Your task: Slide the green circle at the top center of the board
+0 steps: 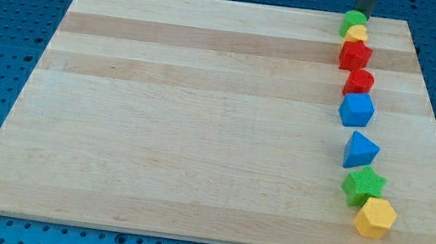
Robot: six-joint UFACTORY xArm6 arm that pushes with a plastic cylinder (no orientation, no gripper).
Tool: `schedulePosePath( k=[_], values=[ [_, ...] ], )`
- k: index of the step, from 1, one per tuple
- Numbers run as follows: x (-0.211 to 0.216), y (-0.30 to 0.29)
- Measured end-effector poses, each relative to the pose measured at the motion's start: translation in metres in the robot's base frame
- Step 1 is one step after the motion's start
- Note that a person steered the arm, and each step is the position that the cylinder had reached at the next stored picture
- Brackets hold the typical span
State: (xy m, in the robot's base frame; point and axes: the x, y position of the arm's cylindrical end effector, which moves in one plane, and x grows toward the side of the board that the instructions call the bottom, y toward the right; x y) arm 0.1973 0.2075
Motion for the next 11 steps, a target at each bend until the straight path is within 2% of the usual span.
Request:
schedulePosePath(
  k=[1, 2, 3, 5, 6, 7, 8, 9, 10, 11],
  values=[
    [0.014, 0.006],
    [0.033, 0.037],
    [0.033, 0.001],
    [0.033, -0.168],
    [0.033, -0.082],
    [0.041, -0.072],
    [0.069, -0.124],
    [0.074, -0.173],
    [0.063, -0.216],
    [0.033, -0.201]
  ],
)
